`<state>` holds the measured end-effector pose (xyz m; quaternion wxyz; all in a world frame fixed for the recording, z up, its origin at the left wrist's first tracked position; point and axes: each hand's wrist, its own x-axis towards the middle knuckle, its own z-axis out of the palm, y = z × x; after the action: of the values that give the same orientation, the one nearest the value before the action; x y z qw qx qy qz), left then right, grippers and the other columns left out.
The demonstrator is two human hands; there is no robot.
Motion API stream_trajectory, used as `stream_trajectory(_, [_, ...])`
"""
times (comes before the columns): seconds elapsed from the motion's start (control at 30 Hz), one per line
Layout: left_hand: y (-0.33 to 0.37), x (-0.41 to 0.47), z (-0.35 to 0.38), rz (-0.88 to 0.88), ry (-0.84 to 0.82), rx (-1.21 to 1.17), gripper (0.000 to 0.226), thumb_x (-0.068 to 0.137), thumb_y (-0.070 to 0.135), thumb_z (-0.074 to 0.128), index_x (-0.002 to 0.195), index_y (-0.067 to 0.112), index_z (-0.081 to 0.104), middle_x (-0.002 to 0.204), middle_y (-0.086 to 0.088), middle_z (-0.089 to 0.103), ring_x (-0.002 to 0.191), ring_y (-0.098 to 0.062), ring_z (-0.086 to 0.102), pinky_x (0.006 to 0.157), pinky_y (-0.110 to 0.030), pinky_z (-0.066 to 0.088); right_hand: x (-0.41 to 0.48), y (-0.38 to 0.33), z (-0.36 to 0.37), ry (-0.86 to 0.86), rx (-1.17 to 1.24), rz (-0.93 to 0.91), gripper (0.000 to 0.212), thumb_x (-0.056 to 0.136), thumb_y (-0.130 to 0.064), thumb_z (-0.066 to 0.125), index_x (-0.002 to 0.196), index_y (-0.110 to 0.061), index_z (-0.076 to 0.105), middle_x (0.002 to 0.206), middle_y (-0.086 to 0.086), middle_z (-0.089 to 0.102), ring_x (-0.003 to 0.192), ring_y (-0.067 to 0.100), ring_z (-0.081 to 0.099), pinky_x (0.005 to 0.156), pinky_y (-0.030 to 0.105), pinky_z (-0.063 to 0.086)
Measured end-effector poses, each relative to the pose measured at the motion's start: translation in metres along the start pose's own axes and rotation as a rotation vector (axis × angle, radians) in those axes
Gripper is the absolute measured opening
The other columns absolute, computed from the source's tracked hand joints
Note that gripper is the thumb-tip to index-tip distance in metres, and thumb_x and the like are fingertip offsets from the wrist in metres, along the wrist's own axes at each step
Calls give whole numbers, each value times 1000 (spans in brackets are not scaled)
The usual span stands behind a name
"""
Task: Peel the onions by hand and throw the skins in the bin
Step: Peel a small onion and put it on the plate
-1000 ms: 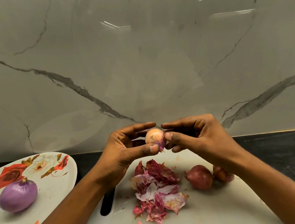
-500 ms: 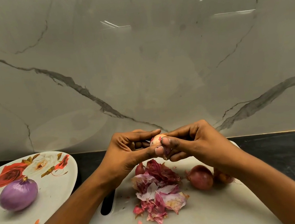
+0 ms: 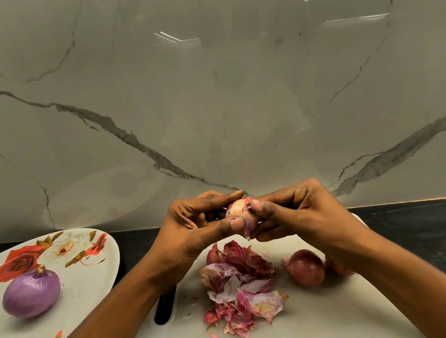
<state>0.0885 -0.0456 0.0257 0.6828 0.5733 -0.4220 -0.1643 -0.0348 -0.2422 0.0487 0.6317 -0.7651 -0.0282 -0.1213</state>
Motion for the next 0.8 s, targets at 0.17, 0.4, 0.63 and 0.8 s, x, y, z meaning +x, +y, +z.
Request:
stream_trajectory(0.17, [1,0,0,5,-3,-9,42,78,20,86,119,17,80,116,-14,75,114,-35,72,92,-35,61,0,-3,-2,10,-26,-10,27,95,-27,65,112,-11,80,96,10,82,90,27,80,80,36,66])
stream_trajectory(0.4, [0,-1,1,-37,-44,91,45,77,7,84,121,11,78,111,-12,73,104,-32,73,86,-36,63,1,-5,-2,4,-94,58,15,96,-9,72,106,-16,81,91,9,82,86,27,80,81,41,66])
stream_trajectory(0.63, [0,-1,3,-32,-55,140,47,74,8,86,120,12,79,110,-10,72,103,-31,73,87,-34,62,2,-2,-2,-1,-131,53,16,91,-11,77,106,-15,82,92,8,82,87,26,80,82,43,66])
stream_trajectory(0.8, [1,-1,3,-45,-59,123,47,73,7,87,120,12,79,111,-11,71,106,-32,73,87,-33,62,2,1,-5,-13,-178,28,22,91,-12,77,112,-11,81,97,4,82,90,23,80,83,45,66])
